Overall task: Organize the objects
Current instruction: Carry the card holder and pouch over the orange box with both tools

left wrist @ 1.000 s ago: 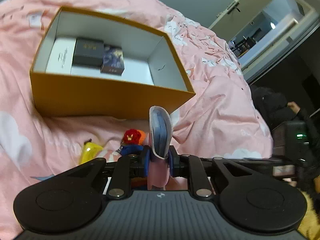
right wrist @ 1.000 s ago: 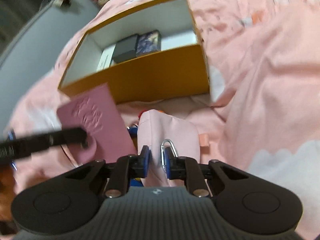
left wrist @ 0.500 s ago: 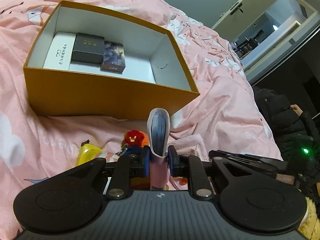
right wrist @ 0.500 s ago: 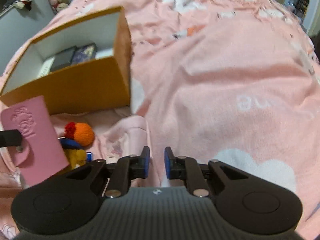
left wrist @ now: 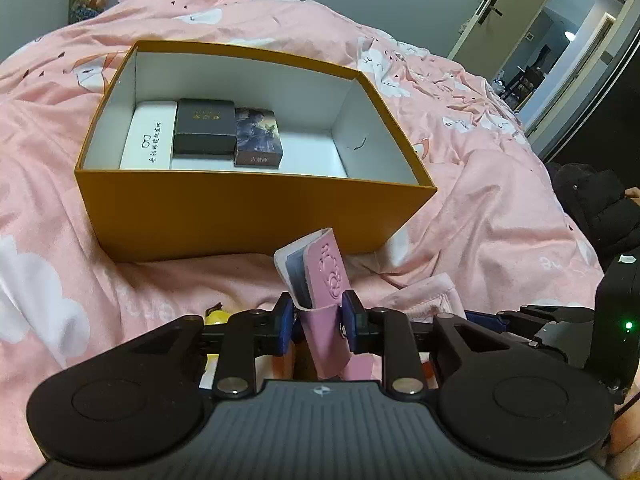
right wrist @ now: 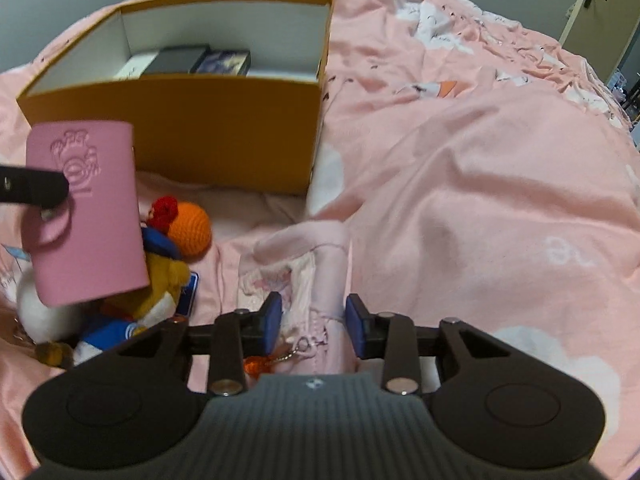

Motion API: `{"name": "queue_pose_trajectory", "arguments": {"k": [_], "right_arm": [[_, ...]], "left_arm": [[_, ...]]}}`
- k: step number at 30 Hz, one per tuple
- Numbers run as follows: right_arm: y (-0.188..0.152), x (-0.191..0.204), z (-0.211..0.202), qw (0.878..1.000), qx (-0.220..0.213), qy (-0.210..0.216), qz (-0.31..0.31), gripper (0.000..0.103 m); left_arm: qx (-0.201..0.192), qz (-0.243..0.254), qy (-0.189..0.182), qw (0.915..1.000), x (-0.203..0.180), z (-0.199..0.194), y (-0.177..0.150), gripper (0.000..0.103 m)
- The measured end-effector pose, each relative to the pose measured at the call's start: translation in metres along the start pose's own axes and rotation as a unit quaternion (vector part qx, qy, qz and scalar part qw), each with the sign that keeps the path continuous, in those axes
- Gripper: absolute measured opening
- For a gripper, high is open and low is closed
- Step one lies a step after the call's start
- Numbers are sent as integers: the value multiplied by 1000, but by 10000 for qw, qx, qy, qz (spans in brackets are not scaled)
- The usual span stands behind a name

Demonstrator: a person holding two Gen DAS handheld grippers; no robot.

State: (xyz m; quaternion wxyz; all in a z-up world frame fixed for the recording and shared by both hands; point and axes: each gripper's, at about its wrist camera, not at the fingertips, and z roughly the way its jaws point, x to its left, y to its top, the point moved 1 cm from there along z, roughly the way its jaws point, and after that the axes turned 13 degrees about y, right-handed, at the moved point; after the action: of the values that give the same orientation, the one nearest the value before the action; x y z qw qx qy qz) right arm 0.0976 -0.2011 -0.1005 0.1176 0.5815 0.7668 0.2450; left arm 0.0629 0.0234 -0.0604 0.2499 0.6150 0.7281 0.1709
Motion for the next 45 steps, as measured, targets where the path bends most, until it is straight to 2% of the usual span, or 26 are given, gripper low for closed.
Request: {"name": "queue_pose_trajectory", "arguments": {"k": [5,9,16,22,27,32,36,39,42,45], "right_arm": [[1,-8,-2,9996,-66,102,263,23],[9,-10,-29,9986,-356,278,290,22],[47,-6,-85,9924,-1068,603,38,22],[99,-5,-103,9834,-1451,1085,109,22],[141,3,-93,9799,-1694,1056,63,22],[170,7,-66,9826,-1686,772,-61,22],[188,-4,-43,9843,-1594,749,79,22],[198,-16,-40,9819,-1730,727,249,22],[208,-31,-31,9818,-1750,631,386,22],[216,-44,-22,9808,-1751,662,541,22]], "left_arm": [[-134,-101,-197,9997,2,0,0,25],[-244,-150,-519,9982,4,-10,6,20],[-343,-425,-848,9949,17,-31,27,20],[-787,-420,-793,9928,29,-57,67,19],[-1101,-295,-443,9925,34,-61,101,19],[-967,-193,-325,9946,33,-34,129,19],[-633,-106,-370,9973,27,3,149,19],[-383,12,-387,9985,16,36,161,19],[-140,213,-221,9994,-2,76,171,19],[267,-3,-384,9989,-6,119,180,19]]}}
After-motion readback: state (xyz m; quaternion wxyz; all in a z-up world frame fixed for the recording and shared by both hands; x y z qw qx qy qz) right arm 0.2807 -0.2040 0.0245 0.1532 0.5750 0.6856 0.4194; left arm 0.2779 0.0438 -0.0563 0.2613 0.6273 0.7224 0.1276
